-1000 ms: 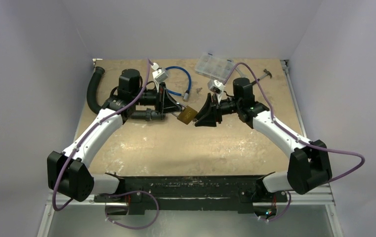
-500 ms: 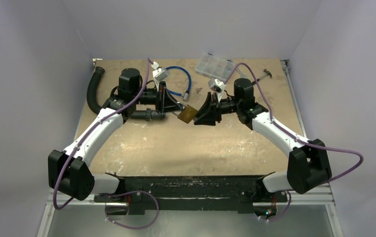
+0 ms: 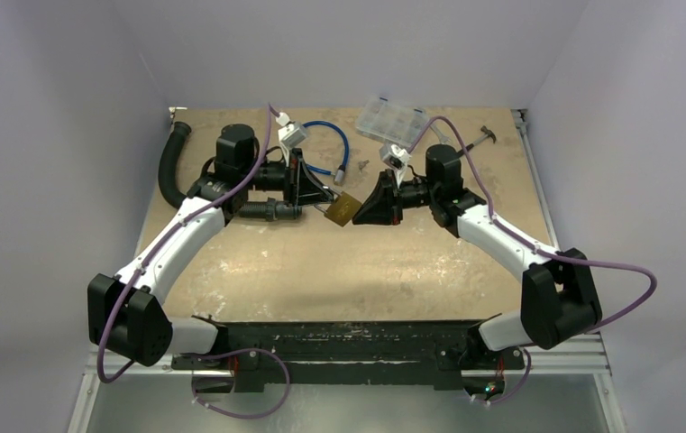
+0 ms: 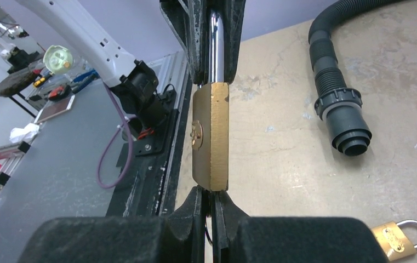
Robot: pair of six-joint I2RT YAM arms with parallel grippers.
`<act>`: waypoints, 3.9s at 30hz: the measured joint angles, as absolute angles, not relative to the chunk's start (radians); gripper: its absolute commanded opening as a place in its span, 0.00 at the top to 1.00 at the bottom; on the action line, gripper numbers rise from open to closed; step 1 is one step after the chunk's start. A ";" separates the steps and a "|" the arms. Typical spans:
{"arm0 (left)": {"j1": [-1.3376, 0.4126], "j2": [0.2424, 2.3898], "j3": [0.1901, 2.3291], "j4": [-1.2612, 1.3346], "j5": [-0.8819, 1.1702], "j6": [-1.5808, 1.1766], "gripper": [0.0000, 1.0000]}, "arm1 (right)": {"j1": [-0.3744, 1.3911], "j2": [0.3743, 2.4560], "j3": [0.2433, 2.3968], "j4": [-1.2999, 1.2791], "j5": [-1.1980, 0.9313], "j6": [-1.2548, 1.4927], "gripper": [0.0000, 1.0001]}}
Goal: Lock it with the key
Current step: Remove the key from the lock, then place the key at the center of the board, then place the lock at the center of the board.
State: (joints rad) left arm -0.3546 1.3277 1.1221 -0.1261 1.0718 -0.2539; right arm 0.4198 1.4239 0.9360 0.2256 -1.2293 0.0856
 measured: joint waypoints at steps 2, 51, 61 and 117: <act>-0.355 1.328 1.124 -0.132 1.071 -0.252 1.00 | 0.420 1.424 0.936 0.215 -1.231 0.070 1.00; -0.269 1.360 1.198 -0.318 0.991 -0.014 1.00 | 0.378 1.723 0.794 -0.027 -0.684 0.150 0.72; -0.269 1.362 1.198 -0.341 0.989 0.024 1.00 | 0.380 1.704 0.810 -0.031 -0.702 0.189 0.35; -0.646 2.073 1.603 -0.966 0.743 0.709 0.75 | 0.007 1.357 0.815 -0.053 -0.833 0.187 0.01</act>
